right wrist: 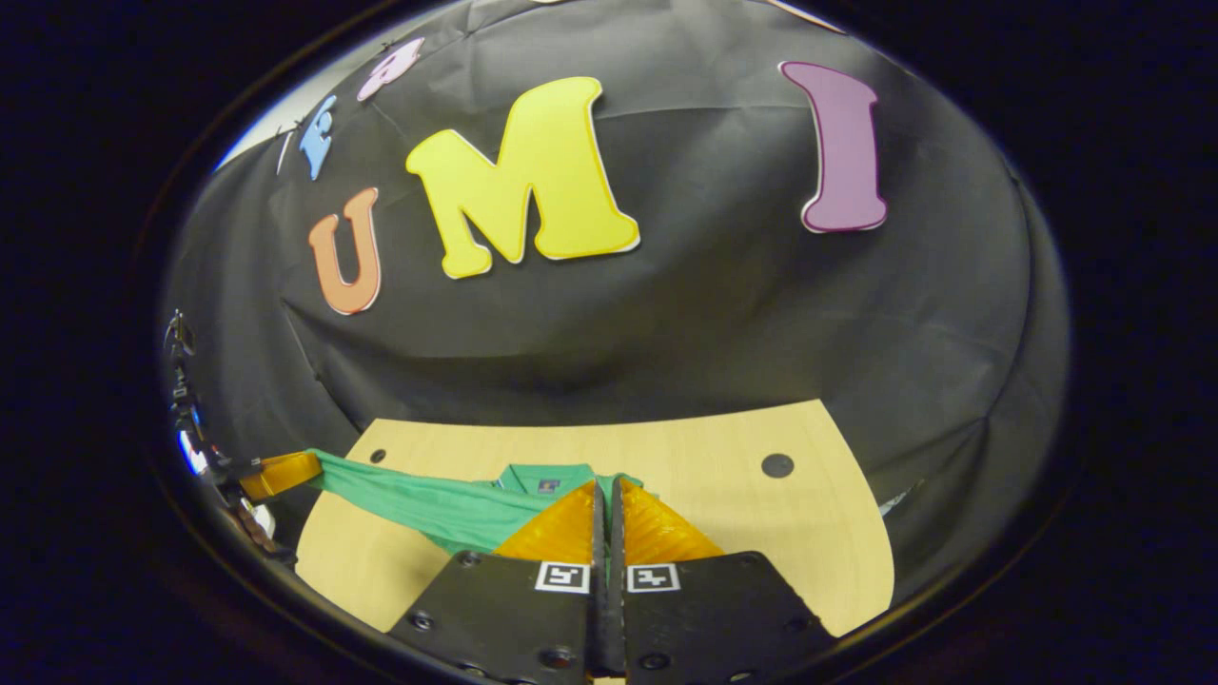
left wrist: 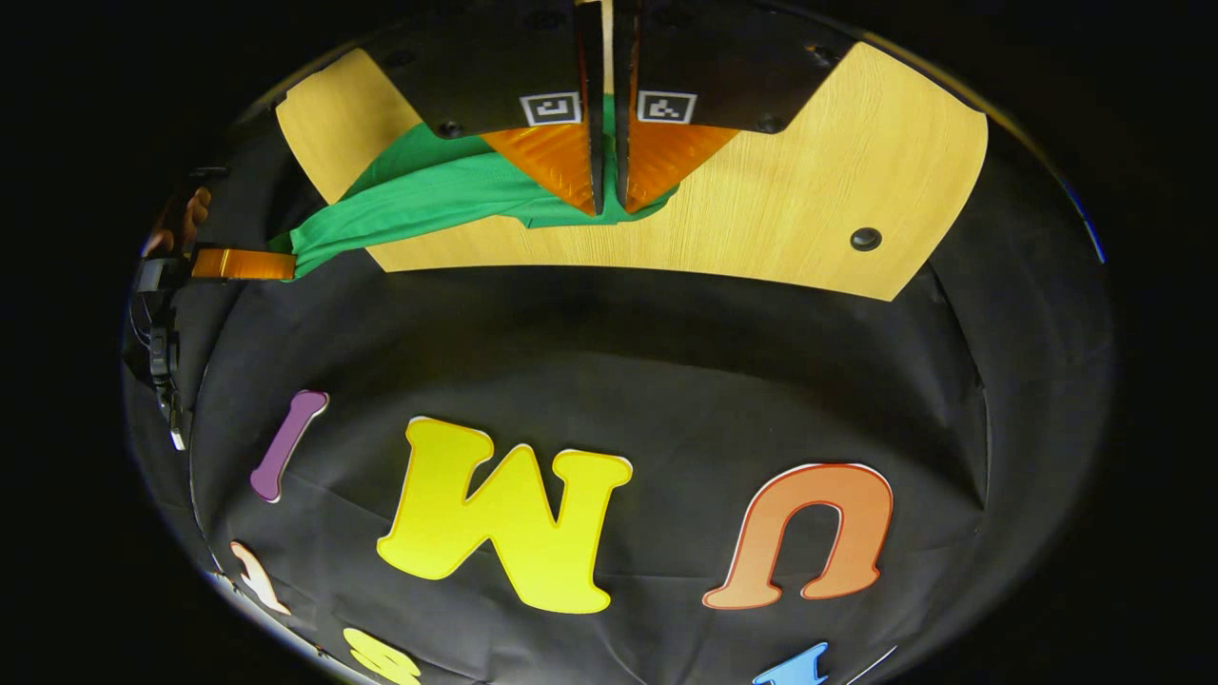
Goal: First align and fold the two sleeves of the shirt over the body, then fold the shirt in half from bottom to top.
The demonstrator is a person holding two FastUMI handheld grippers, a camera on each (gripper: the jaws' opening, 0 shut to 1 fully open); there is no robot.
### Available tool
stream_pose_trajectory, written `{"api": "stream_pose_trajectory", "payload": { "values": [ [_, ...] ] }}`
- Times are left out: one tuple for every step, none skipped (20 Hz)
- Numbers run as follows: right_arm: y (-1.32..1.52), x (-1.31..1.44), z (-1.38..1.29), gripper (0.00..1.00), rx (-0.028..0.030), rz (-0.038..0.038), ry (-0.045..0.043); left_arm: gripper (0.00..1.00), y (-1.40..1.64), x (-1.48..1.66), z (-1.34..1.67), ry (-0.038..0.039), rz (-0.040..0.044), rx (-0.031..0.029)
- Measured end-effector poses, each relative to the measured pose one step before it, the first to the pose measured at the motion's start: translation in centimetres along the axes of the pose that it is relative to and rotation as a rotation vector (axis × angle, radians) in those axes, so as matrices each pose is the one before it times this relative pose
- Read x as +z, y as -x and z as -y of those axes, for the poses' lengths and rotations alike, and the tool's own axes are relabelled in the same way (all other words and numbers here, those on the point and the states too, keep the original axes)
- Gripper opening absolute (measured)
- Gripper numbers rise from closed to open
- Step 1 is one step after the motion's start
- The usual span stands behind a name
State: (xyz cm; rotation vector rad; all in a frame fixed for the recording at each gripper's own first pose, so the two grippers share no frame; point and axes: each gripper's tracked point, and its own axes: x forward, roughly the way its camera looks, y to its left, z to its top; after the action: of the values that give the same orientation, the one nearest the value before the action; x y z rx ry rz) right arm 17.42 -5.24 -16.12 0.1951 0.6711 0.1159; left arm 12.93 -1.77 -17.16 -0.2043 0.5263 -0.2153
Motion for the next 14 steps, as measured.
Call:
{"api": "stream_pose_trajectory", "payload": {
  "values": [
    [-0.859, 0.508, 0.065, 0.0, -0.00342, 0.00151, 0.00251, 0.09, -0.934, 0.296, -0.096, -0.00018, 0.00105, -0.00087],
    [-1.036, 0.351, 0.168, 0.0, -0.00427, 0.00126, 0.00603, 0.09, -0.952, 0.294, -0.112, -0.00496, 0.00444, -0.00194],
    [-0.974, 0.384, 0.12, 0.0, -0.00392, -0.00026, 0.00857, 0.09, -1.005, 0.324, -0.323, -0.00889, 0.00367, 0.00261],
    [-1.077, 0.236, 0.08, 0.0, -0.00467, -0.00165, 0.01135, 0.09, -1.078, 0.187, -0.333, -0.00774, 0.00508, -0.00026],
    [-1.142, 0.123, -0.007, 0.0, -0.00224, -0.00014, 0.01281, 0.09, -0.983, -0.13, -0.215, -0.0078, 0.00113, 0.00312],
    [-1.281, -0.206, 0.099, 0.0, -0.00601, -0.00495, 0.01089, 0.09, -1.064, -0.321, -0.343, -0.00692, -0.00328, 0.00216],
    [-1.326, -0.312, -0.041, 0.0, 0.00102, -0.00859, 0.00867, 0.09, -1.084, -0.503, -0.278, 0.00106, -0.00929, -0.00019],
    [-1.199, -0.623, -0.06, 0.0, 0.00185, -0.01728, 0.00017, 0.09, -1.086, -0.849, -0.454, 0.00878, -0.01641, 0.00513],
    [-1.226, -0.557, 0.035, 0.0, 0.00256, -0.0151, -0.00767, 0.09, -1.15, -0.847, -0.502, 0.01487, -0.0146, 0.01158],
    [-1.274, -0.691, 0.102, 0.0, -0.0001, -0.01658, -0.00713, 0.1, -1.068, -0.79, -0.334, 0.01846, -0.01528, 0.00841],
    [-1.219, -0.883, 0.273, 0.0, -0.01215, -0.02728, -0.00588, 0.1, -1.162, -1.085, -0.215, 0.02177, -0.01673, 0.00289],
    [-1.321, -0.858, 0.218, 0.0, -0.00453, -0.01331, -0.00176, 0.1, -0.776, -0.625, -0.203, 0.01596, -0.00904, 0.00638],
    [-1.128, -0.712, 0.119, 0.0, -0.00604, -0.01334, 0.00387, 0.1, -0.748, -0.622, -0.506, 0.01367, -0.00654, 0.01836],
    [-0.897, -0.734, 0.012, 0.0, -0.00168, -0.00841, 0.01076, 0.11, -0.709, -0.541, -0.412, 0.00846, -0.00473, 0.01842]
  ]
}}
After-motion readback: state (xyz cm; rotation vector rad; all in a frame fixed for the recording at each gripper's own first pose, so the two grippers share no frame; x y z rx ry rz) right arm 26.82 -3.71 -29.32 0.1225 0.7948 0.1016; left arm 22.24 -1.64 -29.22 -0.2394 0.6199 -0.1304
